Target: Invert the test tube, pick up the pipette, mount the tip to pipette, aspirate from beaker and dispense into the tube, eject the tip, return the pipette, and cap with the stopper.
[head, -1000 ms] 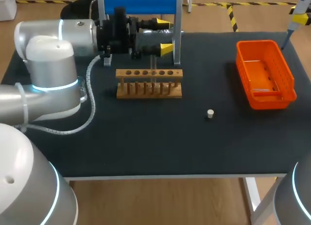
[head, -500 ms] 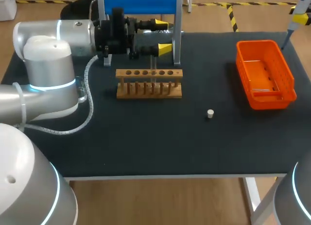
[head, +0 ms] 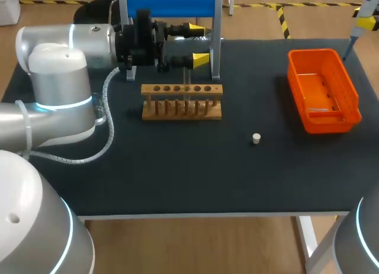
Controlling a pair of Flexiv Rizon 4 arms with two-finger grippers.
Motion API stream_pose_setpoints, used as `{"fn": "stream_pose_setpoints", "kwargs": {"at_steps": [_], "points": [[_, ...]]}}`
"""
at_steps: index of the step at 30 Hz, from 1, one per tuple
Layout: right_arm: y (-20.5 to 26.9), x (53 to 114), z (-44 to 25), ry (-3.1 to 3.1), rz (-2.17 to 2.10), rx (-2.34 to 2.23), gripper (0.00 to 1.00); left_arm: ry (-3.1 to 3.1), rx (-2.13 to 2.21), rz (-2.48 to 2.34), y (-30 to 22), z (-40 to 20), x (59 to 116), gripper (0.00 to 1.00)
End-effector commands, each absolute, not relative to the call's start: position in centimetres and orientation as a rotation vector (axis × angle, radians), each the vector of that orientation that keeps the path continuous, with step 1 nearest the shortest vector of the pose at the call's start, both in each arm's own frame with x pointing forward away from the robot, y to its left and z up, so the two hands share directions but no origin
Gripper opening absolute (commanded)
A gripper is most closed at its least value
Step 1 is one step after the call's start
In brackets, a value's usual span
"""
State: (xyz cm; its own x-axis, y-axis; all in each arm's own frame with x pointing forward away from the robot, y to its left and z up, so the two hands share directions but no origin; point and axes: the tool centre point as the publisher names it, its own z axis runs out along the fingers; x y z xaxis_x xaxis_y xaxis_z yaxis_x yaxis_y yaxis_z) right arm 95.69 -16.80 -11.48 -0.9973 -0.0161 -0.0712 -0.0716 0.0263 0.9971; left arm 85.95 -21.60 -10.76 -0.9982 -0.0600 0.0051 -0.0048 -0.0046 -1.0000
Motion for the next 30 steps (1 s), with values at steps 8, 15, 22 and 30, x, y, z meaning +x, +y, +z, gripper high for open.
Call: {"fn": "stream_pose_setpoints", "kwargs": {"at_steps": [8, 15, 22, 30], "points": [[-10.8, 92.1, -11.0, 2.209, 2.175, -0.061, 0.00, 2.187, -0.069, -2.200, -21.6, -10.8, 86.0, 1.00], [-5.8, 89.8, -12.2, 2.199, 2.207, -0.042, 0.00, 2.187, -0.069, -2.200, -21.6, -10.8, 86.0, 1.00], [-0.8, 88.1, -12.7, 2.186, 2.222, -0.072, 0.00, 2.187, -0.069, -2.200, -21.6, -10.8, 86.0, 1.00], [3.9, 86.9, -12.8, 2.217, 2.244, -0.118, 0.00, 2.187, -0.069, -2.200, -21.6, -10.8, 86.0, 1.00]]}}
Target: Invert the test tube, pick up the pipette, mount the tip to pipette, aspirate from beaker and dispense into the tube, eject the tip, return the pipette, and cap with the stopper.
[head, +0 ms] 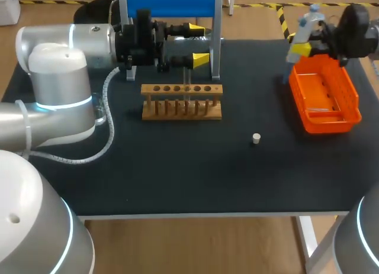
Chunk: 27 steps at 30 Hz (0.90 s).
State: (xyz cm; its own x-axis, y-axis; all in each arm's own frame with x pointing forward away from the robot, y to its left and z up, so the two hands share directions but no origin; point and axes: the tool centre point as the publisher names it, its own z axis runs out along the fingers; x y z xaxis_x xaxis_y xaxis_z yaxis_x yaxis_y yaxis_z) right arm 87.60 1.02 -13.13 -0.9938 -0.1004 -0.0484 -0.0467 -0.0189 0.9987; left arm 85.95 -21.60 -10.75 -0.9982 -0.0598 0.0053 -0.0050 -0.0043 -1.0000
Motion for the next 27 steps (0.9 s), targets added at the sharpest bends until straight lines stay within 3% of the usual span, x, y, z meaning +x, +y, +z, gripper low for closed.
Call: {"fn": "stream_pose_setpoints", "kwargs": {"at_steps": [1, 27], "points": [[4.4, 86.8, -12.8, -2.183, -2.216, 0.127, 0.00, 2.187, -0.069, -2.200, -21.6, -10.8, 86.0, 1.00], [16.1, 85.2, -14.5, -2.144, -2.066, 0.252, 0.00, 2.187, -0.069, -2.200, -21.6, -10.8, 86.0, 1.00]]}}
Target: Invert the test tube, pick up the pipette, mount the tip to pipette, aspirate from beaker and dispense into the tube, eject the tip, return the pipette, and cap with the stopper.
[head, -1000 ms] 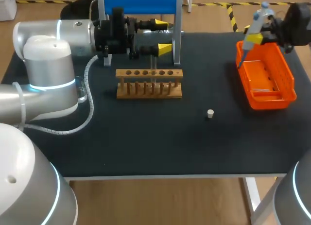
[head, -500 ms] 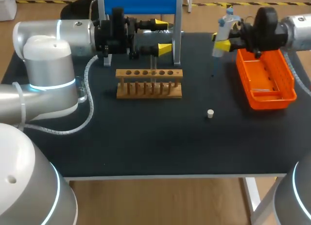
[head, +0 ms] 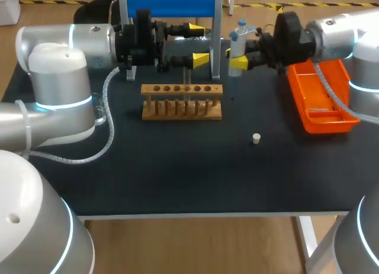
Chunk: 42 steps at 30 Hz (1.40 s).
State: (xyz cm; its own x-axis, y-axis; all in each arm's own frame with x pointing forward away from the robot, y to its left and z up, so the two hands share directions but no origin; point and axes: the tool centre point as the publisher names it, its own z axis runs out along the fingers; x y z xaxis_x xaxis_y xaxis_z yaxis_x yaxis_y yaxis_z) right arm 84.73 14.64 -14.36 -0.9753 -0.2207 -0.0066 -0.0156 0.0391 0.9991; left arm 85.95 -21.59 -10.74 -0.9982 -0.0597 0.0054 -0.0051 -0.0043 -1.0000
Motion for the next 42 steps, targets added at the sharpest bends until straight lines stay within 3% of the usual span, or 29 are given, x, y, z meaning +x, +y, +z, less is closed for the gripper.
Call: {"fn": "stream_pose_setpoints", "kwargs": {"at_steps": [1, 16, 28, 34, 37, 39, 42], "points": [[16.4, 85.2, -14.5, -2.142, -2.068, 0.252, 0.00, 2.187, -0.069, -2.200, -21.6, -10.8, 86.0, 1.00], [20.1, 84.9, -14.7, -2.152, -2.066, 0.278, 0.00, 2.187, -0.069, -2.200, -21.6, -10.8, 86.0, 1.00], [21.7, 85.0, -14.8, -2.175, -2.093, 0.217, 0.00, 2.187, -0.069, -2.200, -21.6, -10.8, 86.0, 0.93], [22.0, 85.2, -14.8, -2.176, -2.101, 0.204, 0.00, 2.187, -0.069, -2.200, -21.6, -10.8, 86.0, 0.82], [22.0, 85.3, -14.9, -2.182, -2.108, 0.193, 0.00, 2.187, -0.069, -2.200, -21.6, -10.8, 86.0, 0.70], [21.9, 85.4, -14.9, -2.188, -2.115, 0.186, 0.00, 2.187, -0.069, -2.200, -21.6, -10.8, 86.0, 0.57], [21.9, 85.4, -14.9, -2.190, -2.128, 0.181, 0.00, 2.187, -0.069, -2.200, -21.6, -10.8, 86.0, 0.53]]}}
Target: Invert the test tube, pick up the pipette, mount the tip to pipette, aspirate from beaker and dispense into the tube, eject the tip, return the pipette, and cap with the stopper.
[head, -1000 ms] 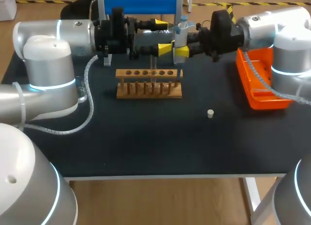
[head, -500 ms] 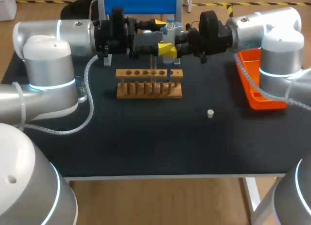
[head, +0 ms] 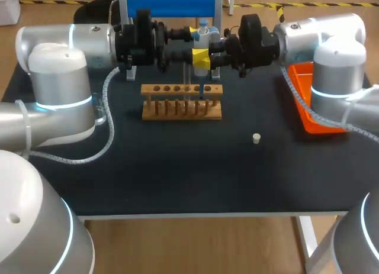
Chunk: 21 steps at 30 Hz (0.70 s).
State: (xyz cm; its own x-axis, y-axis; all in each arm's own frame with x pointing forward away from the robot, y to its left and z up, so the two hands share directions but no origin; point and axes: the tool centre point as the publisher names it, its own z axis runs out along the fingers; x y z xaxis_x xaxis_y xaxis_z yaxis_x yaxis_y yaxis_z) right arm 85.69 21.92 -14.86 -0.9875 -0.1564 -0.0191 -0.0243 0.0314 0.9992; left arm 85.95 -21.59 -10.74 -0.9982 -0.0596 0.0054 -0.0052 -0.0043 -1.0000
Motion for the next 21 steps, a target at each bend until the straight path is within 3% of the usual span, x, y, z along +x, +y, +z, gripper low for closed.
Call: {"fn": "stream_pose_setpoints", "kwargs": {"at_steps": [1, 10, 11, 12, 14, 17, 21], "points": [[21.92, 85.40, -14.86, -2.189, -2.131, 0.181, 0.00, 2.187, -0.069, -2.200, -21.63, -10.80, 86.02, 0.52], [21.86, 85.52, -14.59, -2.183, -2.160, 0.173, 0.00, 2.187, -0.069, -2.200, -21.63, -10.80, 86.02, 0.51], [21.86, 85.52, -14.58, -2.182, -2.161, 0.173, 0.00, 2.187, -0.069, -2.200, -21.63, -10.80, 86.02, 0.47], [21.86, 85.51, -14.57, -2.182, -2.160, 0.174, 0.00, 2.187, -0.069, -2.200, -21.63, -10.80, 86.02, 0.27], [21.88, 85.50, -14.56, -2.182, -2.157, 0.175, 0.00, 2.187, -0.069, -2.200, -21.63, -10.80, 86.02, 0.10], [21.89, 85.49, -14.56, -2.182, -2.158, 0.174, 0.00, 2.187, -0.069, -2.200, -21.63, -10.80, 86.02, 0.00], [21.91, 85.48, -14.53, -2.181, -2.160, 0.177, 0.00, 2.187, -0.069, -2.200, -21.63, -10.80, 86.02, 0.00]]}}
